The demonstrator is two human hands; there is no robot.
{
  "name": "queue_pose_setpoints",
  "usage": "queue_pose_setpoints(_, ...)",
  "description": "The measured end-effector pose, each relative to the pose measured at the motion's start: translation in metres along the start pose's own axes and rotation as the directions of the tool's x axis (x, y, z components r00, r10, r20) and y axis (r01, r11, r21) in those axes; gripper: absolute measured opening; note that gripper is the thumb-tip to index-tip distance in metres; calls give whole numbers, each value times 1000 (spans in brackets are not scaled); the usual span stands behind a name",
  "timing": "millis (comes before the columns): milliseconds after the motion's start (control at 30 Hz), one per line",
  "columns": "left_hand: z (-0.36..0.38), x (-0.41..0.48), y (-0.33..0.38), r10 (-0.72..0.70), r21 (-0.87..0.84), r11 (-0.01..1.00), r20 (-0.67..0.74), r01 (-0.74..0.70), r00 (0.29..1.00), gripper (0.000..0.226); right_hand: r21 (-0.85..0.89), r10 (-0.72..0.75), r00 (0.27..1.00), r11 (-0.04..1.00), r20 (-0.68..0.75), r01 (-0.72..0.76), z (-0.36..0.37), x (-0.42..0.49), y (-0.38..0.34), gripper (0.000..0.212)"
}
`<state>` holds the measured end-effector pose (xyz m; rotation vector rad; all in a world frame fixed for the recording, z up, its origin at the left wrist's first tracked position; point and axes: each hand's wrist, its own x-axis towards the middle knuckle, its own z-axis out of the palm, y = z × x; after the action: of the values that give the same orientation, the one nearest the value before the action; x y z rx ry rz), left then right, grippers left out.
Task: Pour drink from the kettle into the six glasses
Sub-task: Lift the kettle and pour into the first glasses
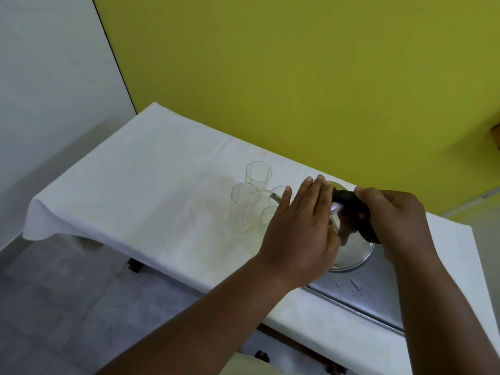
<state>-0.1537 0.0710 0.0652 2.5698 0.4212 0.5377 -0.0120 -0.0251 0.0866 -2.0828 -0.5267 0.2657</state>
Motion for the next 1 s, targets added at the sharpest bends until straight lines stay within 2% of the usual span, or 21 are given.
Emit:
queue_pose_setpoints(400, -2, 0, 0, 7, 15, 1000, 14, -7, 1000, 68, -21, -9, 1000, 1000, -4, 9, -2, -1, -1, 58)
queue_pose_setpoints(700, -4, -1, 0, 9, 19, 1000, 27, -10, 1000, 68, -44, -13, 1000, 999, 24, 14, -3, 0, -2, 65)
queue_pose_setpoints(933, -6, -1, 1, 11, 9, 1000, 31, -11, 999, 68, -47, -19, 1000, 999, -10, 19, -3, -2, -4, 52)
queue_pose_setpoints(1000, -5, -1, 1, 13, 12, 1000, 29, -13, 999, 68, -49, -22, 1000, 999, -1, 22, -3, -2, -5, 54)
